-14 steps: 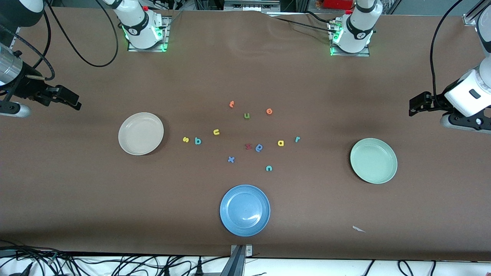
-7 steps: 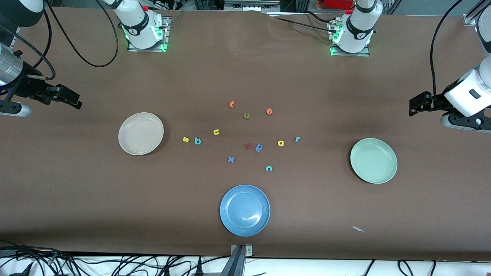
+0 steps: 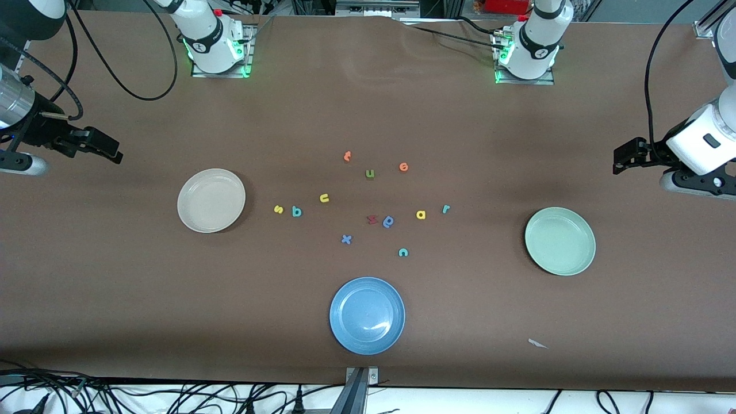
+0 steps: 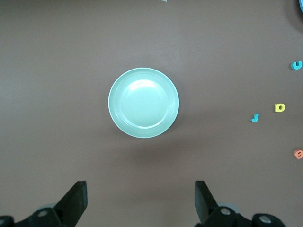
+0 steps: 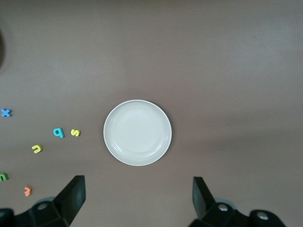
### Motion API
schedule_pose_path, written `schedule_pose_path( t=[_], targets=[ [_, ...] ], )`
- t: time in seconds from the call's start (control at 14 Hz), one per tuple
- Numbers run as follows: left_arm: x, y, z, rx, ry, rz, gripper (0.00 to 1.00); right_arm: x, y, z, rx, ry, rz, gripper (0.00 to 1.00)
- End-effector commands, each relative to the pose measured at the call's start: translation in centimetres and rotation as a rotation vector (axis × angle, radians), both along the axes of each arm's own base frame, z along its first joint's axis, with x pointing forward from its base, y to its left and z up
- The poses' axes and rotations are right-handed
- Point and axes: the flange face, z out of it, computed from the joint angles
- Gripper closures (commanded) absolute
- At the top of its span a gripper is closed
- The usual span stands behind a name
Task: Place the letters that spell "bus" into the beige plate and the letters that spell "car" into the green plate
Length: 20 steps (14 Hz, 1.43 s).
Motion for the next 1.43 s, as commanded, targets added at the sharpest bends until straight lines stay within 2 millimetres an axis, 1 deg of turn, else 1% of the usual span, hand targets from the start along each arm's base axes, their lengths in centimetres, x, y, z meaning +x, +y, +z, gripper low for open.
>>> schedule_pose_path(
  t=[0.0, 0.36, 0.57, 0.64, 0.71, 0.79, 0.86, 1.0, 1.07, 1.14, 1.29, 1.36],
  targets=[
    [-0.1, 0.1, 0.4, -0.004, 0.002, -0.018, 0.00, -0.6, -0.1, 0.7, -0.014, 0.000, -0.012, 0.00],
    [-0.1, 0.2, 0.4, -0.006, 0.002, -0.017, 0.00, -0.5, 0.1, 0.5, -0.015, 0.004, -0.001, 0.00],
    [-0.1, 0.1, 0.3, -0.006, 0.004, -0.018, 0.00, -0.4, 0.1, -1.4, -0.012, 0.076, 0.002, 0.00],
    [0.0, 0.0, 0.3, -0.006, 0.004, -0.018, 0.00, -0.1, 0.3, -2.5, -0.007, 0.098, 0.005, 0.00],
    [0.1, 0.0, 0.0, -0.005, 0.008, -0.012, 0.00, 0.0, 1.8, -3.1, -0.008, 0.108, 0.036, 0.00],
    [0.2, -0.1, -0.2, -0.006, 0.013, -0.007, 0.00, 0.0, 4.0, -4.1, -0.010, 0.128, 0.078, 0.00],
    [0.4, -0.1, -0.8, -0.011, 0.022, -0.003, 0.00, 0.3, 5.5, -5.3, -0.013, 0.148, 0.103, 0.00],
    [0.9, -0.8, -1.9, -0.016, 0.039, -0.007, 0.00, 0.7, 10.6, -8.1, -0.026, 0.177, 0.173, 0.00],
    [1.4, -1.3, -3.0, -0.015, 0.045, -0.015, 0.00, 0.9, 12.2, -9.6, -0.031, 0.188, 0.196, 0.00],
    [2.3, -2.4, -4.3, -0.018, 0.035, -0.033, 0.00, 1.1, 13.4, -10.8, -0.031, 0.191, 0.212, 0.01],
    [4.1, -4.9, -8.1, -0.023, 0.030, -0.066, 0.00, 1.8, 15.4, -13.0, -0.025, 0.183, 0.212, 0.02],
    [4.8, -6.4, -9.8, -0.043, 0.027, -0.070, 0.00, 2.0, 16.9, -14.3, -0.030, 0.175, 0.185, 0.10]
  ],
)
